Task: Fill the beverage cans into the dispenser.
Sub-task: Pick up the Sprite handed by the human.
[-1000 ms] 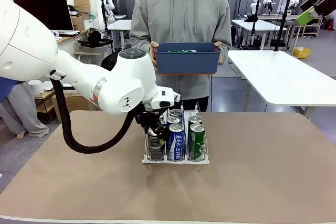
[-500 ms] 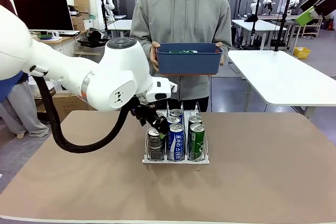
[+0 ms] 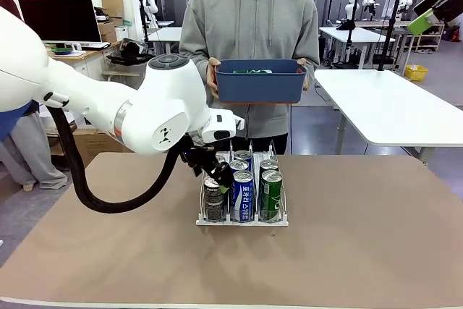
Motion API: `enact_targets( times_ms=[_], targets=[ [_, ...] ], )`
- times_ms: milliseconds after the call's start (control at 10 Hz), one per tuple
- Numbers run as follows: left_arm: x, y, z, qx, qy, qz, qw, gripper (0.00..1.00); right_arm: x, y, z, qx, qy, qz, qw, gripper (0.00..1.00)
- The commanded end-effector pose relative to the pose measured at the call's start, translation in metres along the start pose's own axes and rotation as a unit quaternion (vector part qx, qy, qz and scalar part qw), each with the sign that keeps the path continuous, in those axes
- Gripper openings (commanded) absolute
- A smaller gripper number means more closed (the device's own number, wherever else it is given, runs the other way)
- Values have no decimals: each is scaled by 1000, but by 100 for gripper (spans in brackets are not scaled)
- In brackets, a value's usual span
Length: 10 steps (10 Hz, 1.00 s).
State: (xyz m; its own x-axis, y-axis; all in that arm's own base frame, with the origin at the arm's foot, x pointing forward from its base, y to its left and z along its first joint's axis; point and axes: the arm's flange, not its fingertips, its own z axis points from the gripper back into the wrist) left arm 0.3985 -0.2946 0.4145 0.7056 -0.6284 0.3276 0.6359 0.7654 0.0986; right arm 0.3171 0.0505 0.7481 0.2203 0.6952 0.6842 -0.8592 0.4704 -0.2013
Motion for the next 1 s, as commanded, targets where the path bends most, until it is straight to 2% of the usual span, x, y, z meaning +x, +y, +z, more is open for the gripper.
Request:
enact_targets(
  times_ms=[0,300,500,900],
  targets=[
    [4,3,1,7,-1,-4,1000,100,-1,0,-1,1,1,3,1000,100],
    [2,0,1,0,-1,0,1000,100,-1,0,-1,1,1,3,1000,100],
    [-8,6,35,-35,-1,-4,999,100,-1,0,-1,1,1,3,1000,100],
    [-19,27,105,-68,-51,-6,996,100,-1,0,-1,1,1,3,1000,100]
  ],
)
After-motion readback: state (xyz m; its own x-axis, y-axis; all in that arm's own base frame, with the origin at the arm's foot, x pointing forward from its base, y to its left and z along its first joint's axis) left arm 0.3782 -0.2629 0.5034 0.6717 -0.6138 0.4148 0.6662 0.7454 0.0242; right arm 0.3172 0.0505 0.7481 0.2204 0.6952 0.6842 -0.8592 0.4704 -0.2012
